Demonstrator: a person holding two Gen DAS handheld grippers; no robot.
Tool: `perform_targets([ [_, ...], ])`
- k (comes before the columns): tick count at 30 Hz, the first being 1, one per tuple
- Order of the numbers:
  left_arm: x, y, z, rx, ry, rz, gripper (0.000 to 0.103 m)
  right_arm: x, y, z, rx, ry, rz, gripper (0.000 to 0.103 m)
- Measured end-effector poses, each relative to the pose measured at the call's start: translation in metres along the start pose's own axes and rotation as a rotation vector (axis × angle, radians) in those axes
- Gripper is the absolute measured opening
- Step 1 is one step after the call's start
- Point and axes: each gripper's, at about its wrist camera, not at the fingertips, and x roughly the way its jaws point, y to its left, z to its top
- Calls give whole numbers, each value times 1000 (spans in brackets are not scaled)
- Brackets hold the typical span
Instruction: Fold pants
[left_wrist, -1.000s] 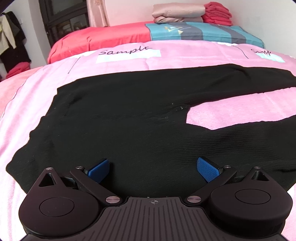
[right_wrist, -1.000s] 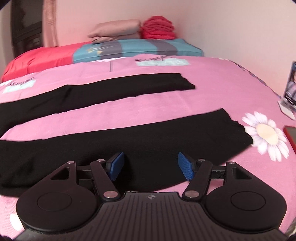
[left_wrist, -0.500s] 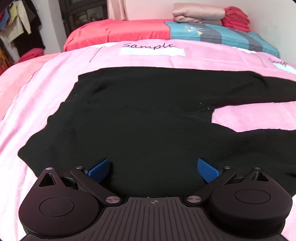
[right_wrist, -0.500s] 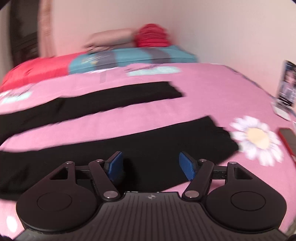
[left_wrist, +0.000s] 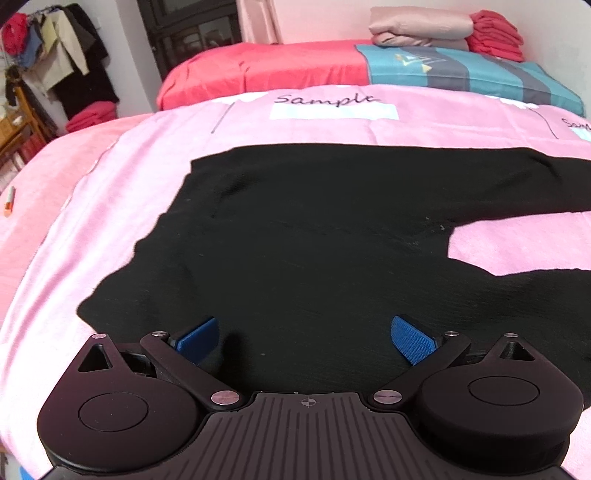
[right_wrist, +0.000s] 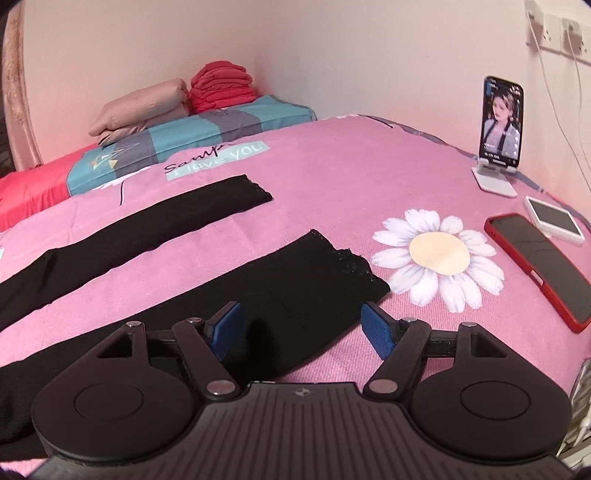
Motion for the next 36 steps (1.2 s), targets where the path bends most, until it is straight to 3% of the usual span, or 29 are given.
perform_targets([
  [11,-5,20,-4,-69,17,44,103,-14,15,-6,-61,5,85,77],
  [14,-14,46,-15,-170,32,-17,103,-19,8,-9,-18,88,209,78],
  [19,-20,96,-40,-365,135,-176,103,-25,-17,-16,149,267,439,78],
  [23,-13,108,-45,-430,157,-222,103,-19,-24,-18,209,323,462,79],
  [31,12,109,-22,-503,106,-338,103,1,-17,-8,268,307,492,80],
  [33,15,114,-22,-538,93,-365,103,5,-19,-8,284,296,491,76],
  [35,15,117,-24,-563,77,-381,103,6,-18,-9,274,279,471,64],
  [36,15,118,-25,-572,69,-377,103,6,-17,-10,259,268,456,51],
])
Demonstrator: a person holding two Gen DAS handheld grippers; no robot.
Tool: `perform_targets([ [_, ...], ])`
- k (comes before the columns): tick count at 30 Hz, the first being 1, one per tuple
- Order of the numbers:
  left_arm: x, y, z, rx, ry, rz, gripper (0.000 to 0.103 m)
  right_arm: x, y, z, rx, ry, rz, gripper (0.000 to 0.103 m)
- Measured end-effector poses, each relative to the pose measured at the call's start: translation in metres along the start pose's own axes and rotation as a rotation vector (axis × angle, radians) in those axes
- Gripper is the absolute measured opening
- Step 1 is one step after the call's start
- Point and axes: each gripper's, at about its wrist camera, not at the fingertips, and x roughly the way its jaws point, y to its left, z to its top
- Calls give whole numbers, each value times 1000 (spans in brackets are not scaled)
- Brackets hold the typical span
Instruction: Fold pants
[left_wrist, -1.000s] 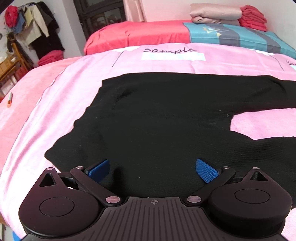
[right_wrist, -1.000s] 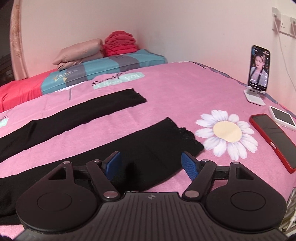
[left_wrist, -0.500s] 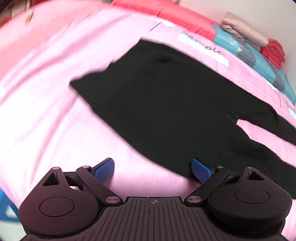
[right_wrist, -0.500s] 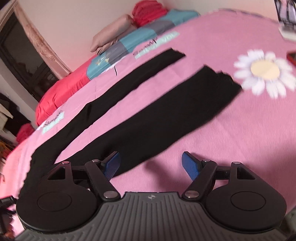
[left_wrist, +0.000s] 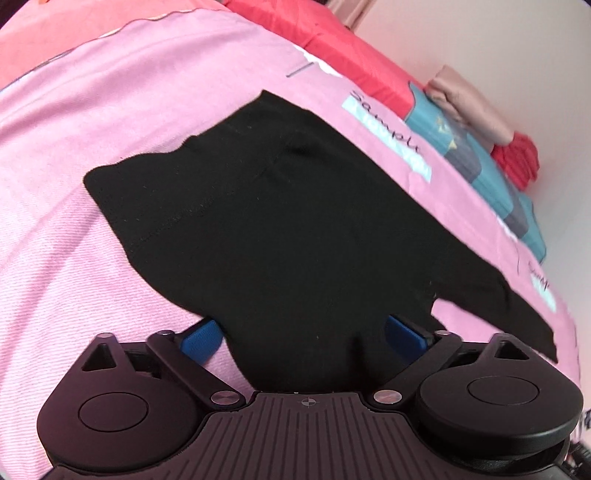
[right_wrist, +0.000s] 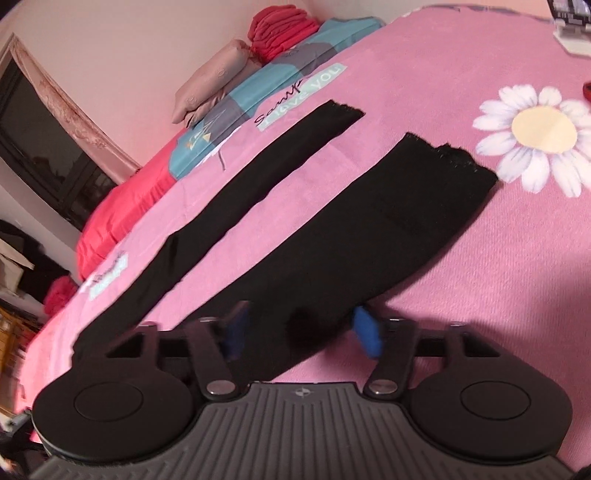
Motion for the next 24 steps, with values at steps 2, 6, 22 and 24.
perform_targets([
  [2,-3,1,1,-11,-20,35,103,5,-1,-5,-17,7,-14,13],
  [6,-5,2,9,-31,-11,37,93,8,3,-10,-54,-7,-5,8],
  [22,81,-52,139,26,42,-47,89,78,36,130,124,-21,127,7],
  [24,98,-51,155,40,65,-31,90,110,38,153,156,27,109,7],
])
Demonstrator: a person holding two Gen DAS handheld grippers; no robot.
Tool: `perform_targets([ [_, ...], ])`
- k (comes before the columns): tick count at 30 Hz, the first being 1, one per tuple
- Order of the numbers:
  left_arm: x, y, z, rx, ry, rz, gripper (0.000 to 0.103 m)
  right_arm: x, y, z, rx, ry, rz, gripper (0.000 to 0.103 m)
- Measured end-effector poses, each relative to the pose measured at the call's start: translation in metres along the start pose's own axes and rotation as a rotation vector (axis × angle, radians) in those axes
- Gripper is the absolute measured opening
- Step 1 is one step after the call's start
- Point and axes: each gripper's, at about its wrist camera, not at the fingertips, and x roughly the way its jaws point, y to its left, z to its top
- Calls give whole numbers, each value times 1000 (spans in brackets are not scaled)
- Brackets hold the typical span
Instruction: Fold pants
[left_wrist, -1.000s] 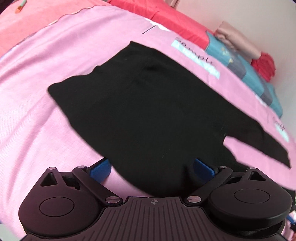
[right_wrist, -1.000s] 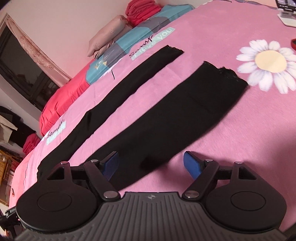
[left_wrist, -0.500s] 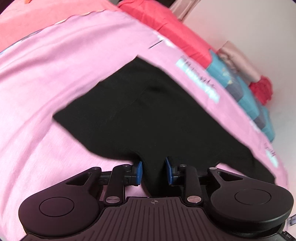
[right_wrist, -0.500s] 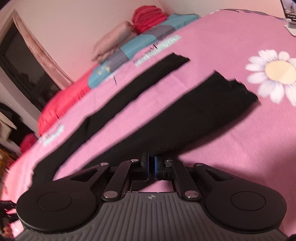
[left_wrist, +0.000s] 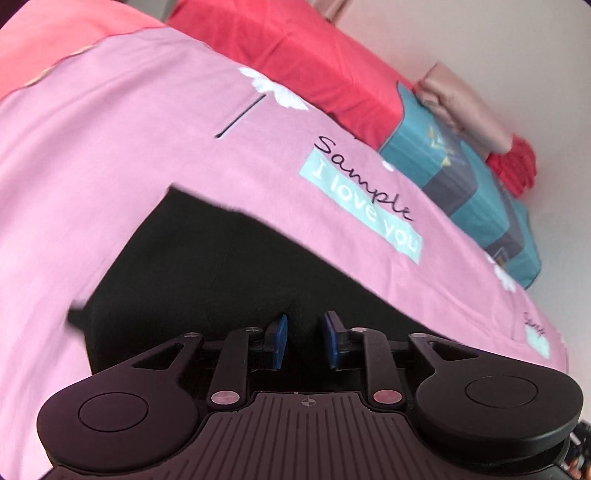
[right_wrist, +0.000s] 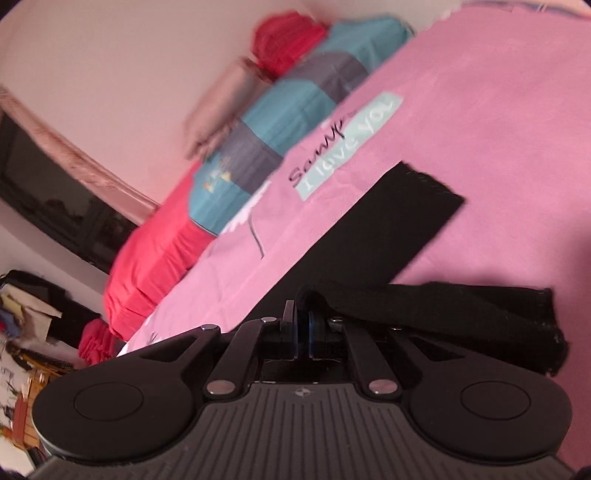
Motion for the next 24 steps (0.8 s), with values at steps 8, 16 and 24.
perform_targets([
  [8,7,8,35,17,-54,16,103,82,-12,50,88,22,31,32],
  [16,-35,-26,-30,225,-275,49,103,-19,-33,46,-31,-288,10,72],
  [24,-13,-74,-117,378,-331,45,103,-18,-22,-5,-379,-317,-272,69],
])
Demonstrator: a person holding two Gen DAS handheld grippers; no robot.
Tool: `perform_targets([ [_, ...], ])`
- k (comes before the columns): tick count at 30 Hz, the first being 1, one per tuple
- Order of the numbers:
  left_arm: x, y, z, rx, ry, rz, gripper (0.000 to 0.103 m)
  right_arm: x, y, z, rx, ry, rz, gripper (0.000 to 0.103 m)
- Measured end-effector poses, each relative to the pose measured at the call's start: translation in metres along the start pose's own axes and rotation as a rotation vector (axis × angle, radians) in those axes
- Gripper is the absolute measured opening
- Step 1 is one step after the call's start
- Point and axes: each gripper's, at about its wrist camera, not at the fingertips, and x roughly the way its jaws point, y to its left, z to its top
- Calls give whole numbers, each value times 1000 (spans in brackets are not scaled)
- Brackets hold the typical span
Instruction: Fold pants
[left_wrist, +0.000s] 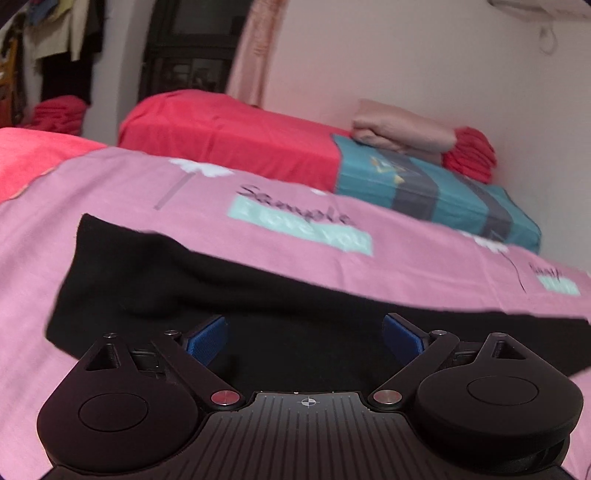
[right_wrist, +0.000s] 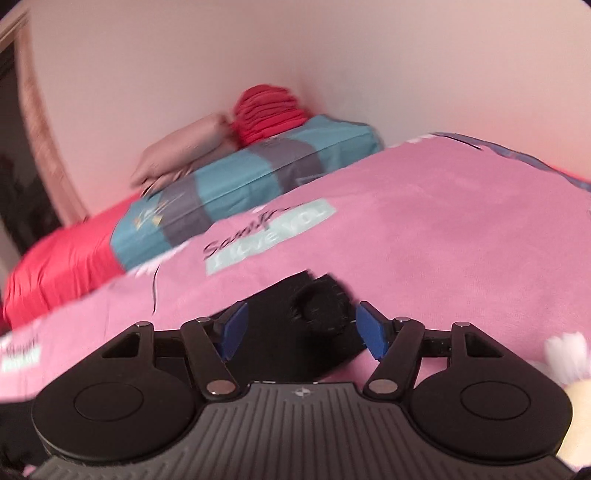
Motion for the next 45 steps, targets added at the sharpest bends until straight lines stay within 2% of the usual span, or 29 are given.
perform_targets([
  [4,8,-15,-23,60,-1,41,103,36,22,-1,-122,11,-3,69],
  [6,14,-19,-31,98,-2,98,103,62,31,-4,-163,44,-34,67],
  [8,21,-20,-32,121,13,137,103,84,37,-10,-195,102,-89,40],
  [9,22,-20,-31,124,14,132,103,87,40,-13,-210,92,-85,29],
  [10,20,-19,-30,120,6,126,103,85,46,-14,-239,70,-91,10],
  [13,20,-15,-28,99,3,128,103,72,59,-7,-318,-6,-112,9],
  [17,19,-7,-28,55,4,116,103,59,53,18,-238,-84,-52,9],
  [19,17,-4,-27,40,0,111,103,75,45,19,-189,-41,-56,14],
  [20,15,-3,-27,34,-5,111,103,90,41,17,-178,28,-85,19],
  [21,13,-1,-26,31,-12,113,103,105,37,14,-175,112,-152,24],
  [22,9,0,-25,33,-26,114,103,107,33,10,-164,131,-186,22],
  [23,6,1,-25,37,-44,117,103,96,32,10,-147,95,-161,23],
  [24,5,3,-24,37,-56,121,103,85,36,11,-136,74,-159,30],
  [25,4,5,-22,33,-63,122,103,73,40,12,-139,50,-158,44],
  [27,4,11,-19,19,-63,121,103,50,58,11,-197,-7,-150,55],
  [28,4,14,-18,10,-60,128,103,41,72,9,-246,-21,-138,56],
  [29,4,16,-17,5,-57,146,103,36,89,5,-295,-19,-106,58],
  [30,3,18,-16,4,-58,170,103,31,107,0,-340,-3,-50,65],
  [31,1,21,-16,5,-62,188,103,29,127,-8,-383,20,15,68],
  [34,-10,30,-12,7,-80,257,103,26,199,-36,-536,92,208,68],
  [37,-12,43,-10,20,-19,399,103,20,279,-66,-692,127,423,65],
  [38,-13,49,-13,23,-5,426,103,18,306,-76,-734,133,487,64],
  [40,-20,63,-20,9,3,440,103,13,359,-94,-798,145,602,62],
  [43,-28,85,-29,-63,-3,436,103,6,435,-124,-873,150,725,59],
  [45,-30,99,-30,-146,7,386,103,4,483,-144,-914,177,788,59],
])
